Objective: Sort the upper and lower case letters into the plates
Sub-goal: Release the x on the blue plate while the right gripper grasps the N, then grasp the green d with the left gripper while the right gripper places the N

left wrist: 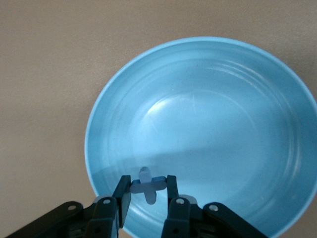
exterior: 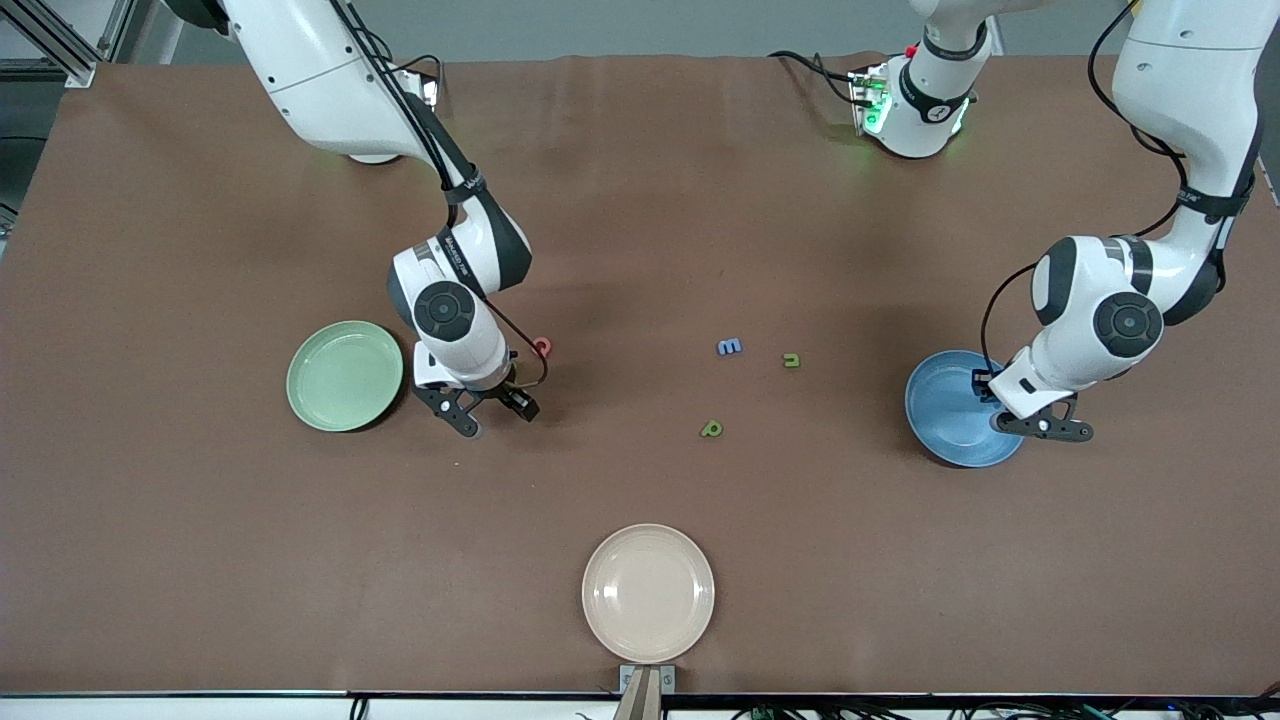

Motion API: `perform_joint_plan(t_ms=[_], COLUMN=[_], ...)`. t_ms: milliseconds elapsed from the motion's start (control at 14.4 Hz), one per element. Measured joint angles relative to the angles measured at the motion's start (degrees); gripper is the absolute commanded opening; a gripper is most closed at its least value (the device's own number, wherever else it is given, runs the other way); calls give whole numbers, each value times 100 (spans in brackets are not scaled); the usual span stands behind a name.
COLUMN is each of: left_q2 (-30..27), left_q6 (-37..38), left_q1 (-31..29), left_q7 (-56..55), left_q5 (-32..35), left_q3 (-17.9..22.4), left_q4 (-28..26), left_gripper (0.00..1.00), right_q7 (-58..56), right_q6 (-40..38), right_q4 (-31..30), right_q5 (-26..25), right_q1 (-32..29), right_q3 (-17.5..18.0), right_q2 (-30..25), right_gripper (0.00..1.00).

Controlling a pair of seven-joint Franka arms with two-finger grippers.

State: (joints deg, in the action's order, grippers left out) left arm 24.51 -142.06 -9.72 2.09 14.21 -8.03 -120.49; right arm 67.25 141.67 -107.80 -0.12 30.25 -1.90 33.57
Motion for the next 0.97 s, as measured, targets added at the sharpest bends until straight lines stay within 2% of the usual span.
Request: perform_joint_plan(t_ms=[278,347,486,555,764,902,972], left_q2=[187,202,204,205,173,96,61], left_q6=[-207,-211,-217,-230,-273,-116,45], left_q1=[-3,-3,-3,-3,-6,1,9], left_q7=[3,3,4,6,-8,-315,-582], left_q5=[5,5,5,6,7,7,7], left_q3=[-4,-4,-5,-10,-190,-491,-675], left_q4=[-10,-10,-9,-5,81,239,360], left_gripper=[17,30,82,98,100,100,100], right_q7=[0,0,0,0,1,7,11], right_q6=[44,51,53,53,53,53,53], right_q4=[-3,-3,-3,-3,-3,-5,-6], right_q5=[1,1,2,2,2,6,8], right_q1=[9,9,9,9,14,29,41], right_q3=[4,4,4,5,9,16,18], right_q2=[81,92,100,101,107,136,154], right_gripper=[54,54,55,55,54,53,49])
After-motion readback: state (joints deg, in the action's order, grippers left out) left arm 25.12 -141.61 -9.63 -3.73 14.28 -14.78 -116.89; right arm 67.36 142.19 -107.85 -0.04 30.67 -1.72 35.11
